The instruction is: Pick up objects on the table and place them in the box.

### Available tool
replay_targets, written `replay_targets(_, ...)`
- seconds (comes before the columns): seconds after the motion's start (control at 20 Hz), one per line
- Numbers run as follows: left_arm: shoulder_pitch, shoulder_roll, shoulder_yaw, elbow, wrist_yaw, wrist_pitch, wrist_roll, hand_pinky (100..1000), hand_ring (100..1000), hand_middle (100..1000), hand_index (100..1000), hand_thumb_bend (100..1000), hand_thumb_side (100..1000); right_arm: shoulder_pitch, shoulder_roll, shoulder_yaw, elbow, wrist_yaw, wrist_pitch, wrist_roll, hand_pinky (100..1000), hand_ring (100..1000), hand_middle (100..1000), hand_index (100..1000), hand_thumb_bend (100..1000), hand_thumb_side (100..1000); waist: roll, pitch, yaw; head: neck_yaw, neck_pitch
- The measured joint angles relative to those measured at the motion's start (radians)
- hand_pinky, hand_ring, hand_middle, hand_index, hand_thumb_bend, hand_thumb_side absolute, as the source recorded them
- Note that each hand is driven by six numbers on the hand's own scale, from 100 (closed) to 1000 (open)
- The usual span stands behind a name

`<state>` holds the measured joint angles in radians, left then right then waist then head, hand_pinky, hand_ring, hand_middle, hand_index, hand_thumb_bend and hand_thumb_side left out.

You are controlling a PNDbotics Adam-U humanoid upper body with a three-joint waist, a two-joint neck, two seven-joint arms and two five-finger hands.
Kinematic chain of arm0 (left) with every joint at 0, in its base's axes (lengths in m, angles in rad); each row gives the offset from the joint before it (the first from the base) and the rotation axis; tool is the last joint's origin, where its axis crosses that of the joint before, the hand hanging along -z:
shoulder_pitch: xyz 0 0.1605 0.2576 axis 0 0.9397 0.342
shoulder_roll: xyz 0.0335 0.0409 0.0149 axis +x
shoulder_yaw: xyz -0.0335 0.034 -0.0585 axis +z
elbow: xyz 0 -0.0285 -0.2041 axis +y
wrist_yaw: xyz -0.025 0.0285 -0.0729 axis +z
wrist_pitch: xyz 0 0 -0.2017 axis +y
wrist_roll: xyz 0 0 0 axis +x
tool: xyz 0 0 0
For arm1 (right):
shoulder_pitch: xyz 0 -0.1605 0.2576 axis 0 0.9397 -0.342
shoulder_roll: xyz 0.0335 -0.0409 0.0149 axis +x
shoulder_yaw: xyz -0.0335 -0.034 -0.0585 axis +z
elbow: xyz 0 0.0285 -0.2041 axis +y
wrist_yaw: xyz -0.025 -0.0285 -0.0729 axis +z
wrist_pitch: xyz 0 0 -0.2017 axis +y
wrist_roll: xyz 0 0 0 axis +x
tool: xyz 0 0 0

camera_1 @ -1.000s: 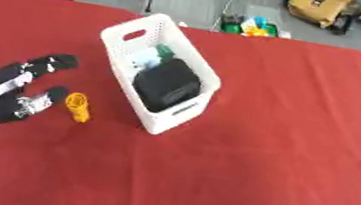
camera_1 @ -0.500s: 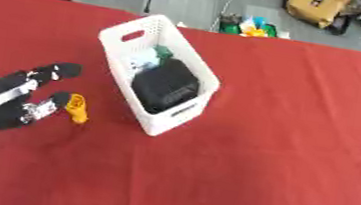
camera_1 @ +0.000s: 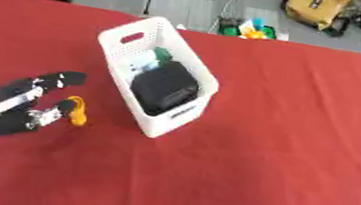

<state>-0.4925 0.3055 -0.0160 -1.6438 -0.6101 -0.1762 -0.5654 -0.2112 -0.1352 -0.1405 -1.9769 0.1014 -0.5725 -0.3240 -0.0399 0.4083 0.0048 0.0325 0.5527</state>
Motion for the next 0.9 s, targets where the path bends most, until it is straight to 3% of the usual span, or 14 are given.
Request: replay_targets(0.9, -0.008, -0.010, -0.006, 0.062, -0.166, -0.027, 0.082, 1000, 1000, 1000, 1000, 168, 1000, 0.000, 0.004, 0.006, 0.000, -0.007, 0.001, 0.015, 750, 744, 638, 746, 100, 1000, -0.004, 0.006, -0.004, 0.005, -0.001)
